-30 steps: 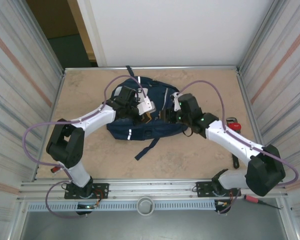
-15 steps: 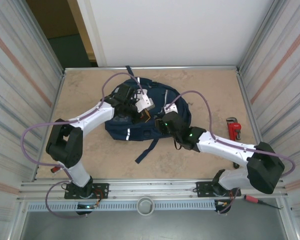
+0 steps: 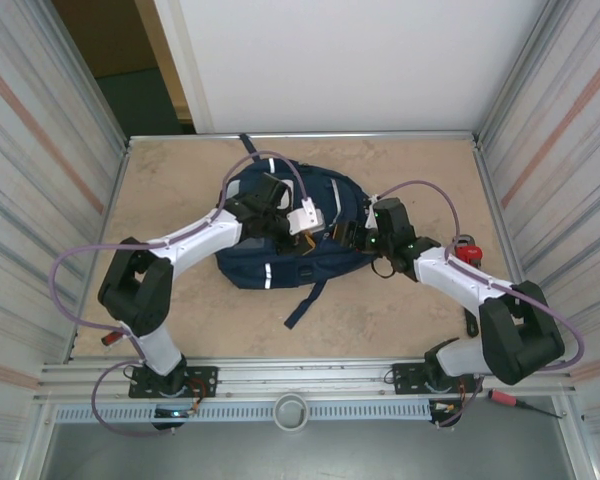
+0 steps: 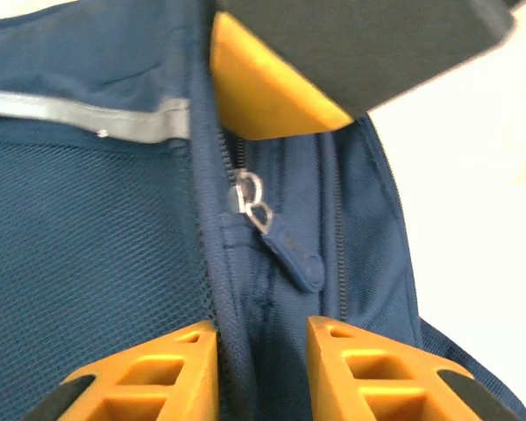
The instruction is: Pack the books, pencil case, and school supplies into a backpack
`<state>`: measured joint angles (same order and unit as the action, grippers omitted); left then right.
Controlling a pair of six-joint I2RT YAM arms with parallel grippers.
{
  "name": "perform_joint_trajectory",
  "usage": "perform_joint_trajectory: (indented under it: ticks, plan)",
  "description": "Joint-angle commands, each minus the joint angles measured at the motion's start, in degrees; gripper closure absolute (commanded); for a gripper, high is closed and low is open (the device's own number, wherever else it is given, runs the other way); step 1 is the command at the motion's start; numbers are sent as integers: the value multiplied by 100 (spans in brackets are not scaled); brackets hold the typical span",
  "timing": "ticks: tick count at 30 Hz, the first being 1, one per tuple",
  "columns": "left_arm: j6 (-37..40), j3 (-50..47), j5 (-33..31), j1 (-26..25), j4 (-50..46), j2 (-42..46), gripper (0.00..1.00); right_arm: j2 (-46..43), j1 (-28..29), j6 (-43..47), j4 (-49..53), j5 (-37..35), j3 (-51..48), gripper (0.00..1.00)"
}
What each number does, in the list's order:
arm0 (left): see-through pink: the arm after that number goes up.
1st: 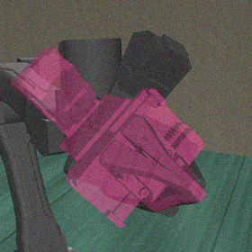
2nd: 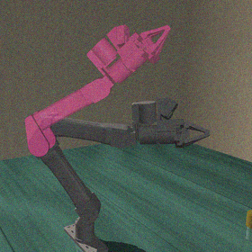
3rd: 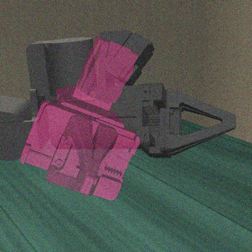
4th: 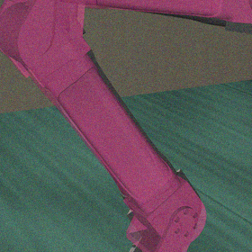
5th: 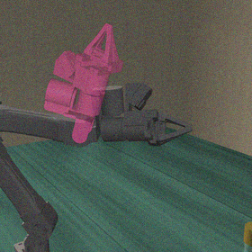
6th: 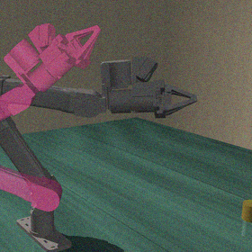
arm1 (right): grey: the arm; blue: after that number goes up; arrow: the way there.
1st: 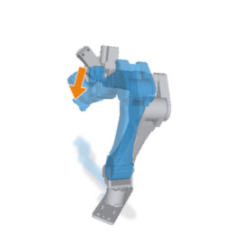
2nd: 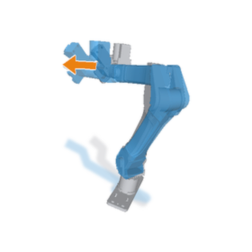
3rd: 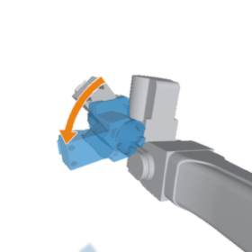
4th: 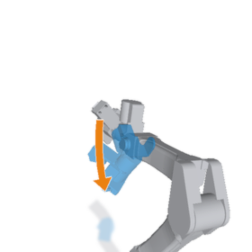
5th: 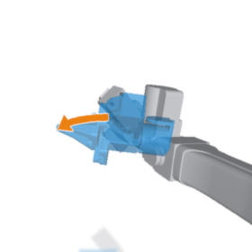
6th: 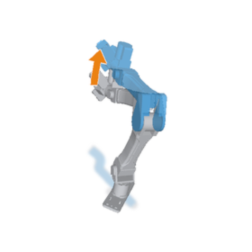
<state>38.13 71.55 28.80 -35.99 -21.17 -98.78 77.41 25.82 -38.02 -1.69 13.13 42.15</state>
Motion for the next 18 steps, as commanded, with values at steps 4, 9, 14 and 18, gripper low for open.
perform_joint_trajectory:
  ticks: [4,9,14,18]
  plan:
    - [757,-335,-422,8,146,315,59,28,-173,-198,-191,101,136,51]
    - [909,-287,-634,82,280,202,59,96,-174,-108,-148,151,210,51]
    - [931,-74,-382,184,258,-25,62,88,-179,21,-87,145,243,51]
    - [1020,14,-263,205,279,-198,65,82,-183,106,-37,173,270,51]
